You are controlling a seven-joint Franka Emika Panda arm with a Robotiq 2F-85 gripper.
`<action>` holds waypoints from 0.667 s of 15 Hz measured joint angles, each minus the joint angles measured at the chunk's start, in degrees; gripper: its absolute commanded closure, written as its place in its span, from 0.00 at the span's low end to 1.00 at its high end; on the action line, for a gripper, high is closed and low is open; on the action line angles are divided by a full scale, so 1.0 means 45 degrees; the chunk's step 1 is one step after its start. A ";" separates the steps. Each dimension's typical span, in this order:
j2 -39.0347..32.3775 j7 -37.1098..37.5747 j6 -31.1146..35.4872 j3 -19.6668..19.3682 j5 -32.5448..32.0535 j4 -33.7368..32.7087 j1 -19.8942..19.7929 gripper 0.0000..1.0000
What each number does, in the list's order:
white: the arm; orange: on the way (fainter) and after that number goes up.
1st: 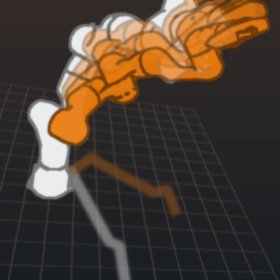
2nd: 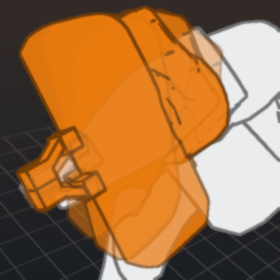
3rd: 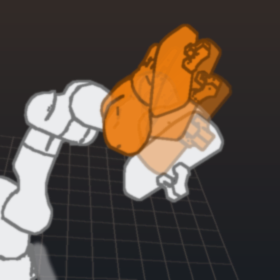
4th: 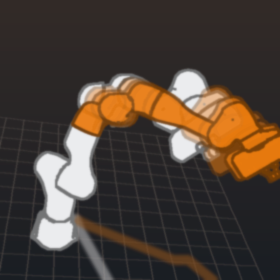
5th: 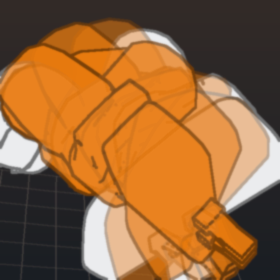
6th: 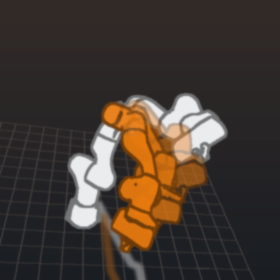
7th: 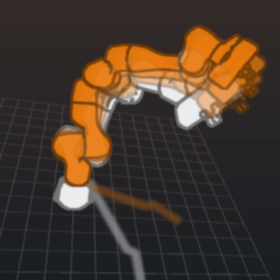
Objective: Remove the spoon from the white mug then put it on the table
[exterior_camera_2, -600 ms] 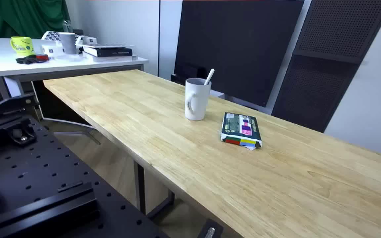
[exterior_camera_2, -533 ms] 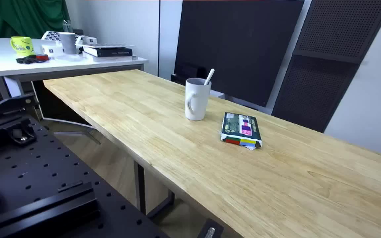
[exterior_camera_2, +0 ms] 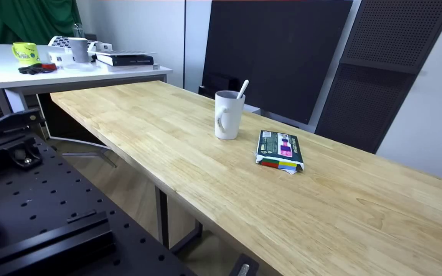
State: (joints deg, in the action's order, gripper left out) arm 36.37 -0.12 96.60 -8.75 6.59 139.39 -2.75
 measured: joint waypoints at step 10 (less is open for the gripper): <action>-0.2061 -0.0997 0.0998 -0.0103 0.0009 -0.1562 -0.0259 0.00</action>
State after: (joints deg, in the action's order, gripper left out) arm 27.10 -4.61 101.09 -9.21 6.63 132.36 -3.91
